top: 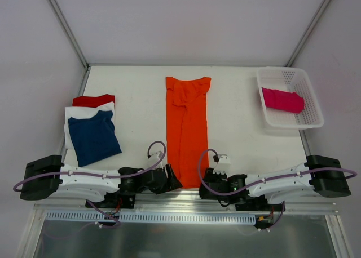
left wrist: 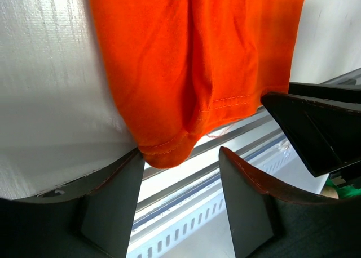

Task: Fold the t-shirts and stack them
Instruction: Fold the tshirt

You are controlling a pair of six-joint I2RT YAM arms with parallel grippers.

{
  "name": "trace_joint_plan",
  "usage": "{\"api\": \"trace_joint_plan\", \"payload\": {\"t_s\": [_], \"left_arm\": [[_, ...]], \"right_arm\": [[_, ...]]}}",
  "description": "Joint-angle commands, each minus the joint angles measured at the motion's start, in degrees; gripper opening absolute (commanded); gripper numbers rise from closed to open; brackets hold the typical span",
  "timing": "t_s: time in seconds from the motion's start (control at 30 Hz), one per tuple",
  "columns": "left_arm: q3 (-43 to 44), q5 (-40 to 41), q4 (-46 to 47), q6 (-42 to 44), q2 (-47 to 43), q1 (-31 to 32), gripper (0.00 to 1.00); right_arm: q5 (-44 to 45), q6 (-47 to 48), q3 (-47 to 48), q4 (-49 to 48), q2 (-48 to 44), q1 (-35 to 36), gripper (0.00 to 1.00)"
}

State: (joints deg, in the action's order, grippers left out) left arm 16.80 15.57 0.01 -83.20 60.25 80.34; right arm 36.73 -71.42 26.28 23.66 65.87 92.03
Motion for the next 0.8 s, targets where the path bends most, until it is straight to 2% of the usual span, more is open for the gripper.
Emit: {"api": "trace_joint_plan", "payload": {"t_s": [0.0, 0.1, 0.13, 0.17, 0.2, 0.3, 0.4, 0.63, 0.77], "left_arm": [[-1.68, 1.30, -14.33, 2.43, 2.15, 0.79, 0.57], [-1.94, 1.74, -14.78, 1.99, 2.77, 0.79, 0.50], [-2.03, 1.83, -14.95, 1.90, 3.29, 0.79, 0.46], [-2.03, 1.83, -15.04, 1.81, 3.64, 0.79, 0.36], [-1.94, 1.74, -15.04, 1.64, 3.91, 0.79, 0.32], [-1.59, 1.92, -15.13, 1.55, 5.31, 0.79, 0.20], [-0.98, 2.09, -15.22, 1.64, 6.55, 0.79, 0.09], [-0.19, 2.18, -15.30, 2.60, 7.95, 0.79, 0.02], [0.78, 2.97, -16.09, 4.18, 7.43, 0.79, 0.00]], "right_arm": [[-0.26, -0.65, -0.27, 0.42, 0.76, 0.26, 0.41], [-0.08, -0.74, -0.44, 0.42, 0.67, 0.26, 0.40], [-0.25, -0.74, -0.53, 0.33, 0.75, 0.26, 0.39], [-0.17, -0.74, -0.44, 0.33, 0.76, 0.26, 0.38], [-0.26, -0.74, -0.44, 0.33, 0.84, 0.26, 0.38], [-0.26, -0.65, -0.44, 0.16, 1.19, 0.26, 0.31], [-0.34, -0.48, -0.27, 0.25, 1.28, 0.34, 0.19], [-0.52, -0.65, -0.36, 0.33, 1.55, 0.26, 0.05], [0.35, -0.13, 0.78, 2.26, 1.28, 0.26, 0.02]]}}
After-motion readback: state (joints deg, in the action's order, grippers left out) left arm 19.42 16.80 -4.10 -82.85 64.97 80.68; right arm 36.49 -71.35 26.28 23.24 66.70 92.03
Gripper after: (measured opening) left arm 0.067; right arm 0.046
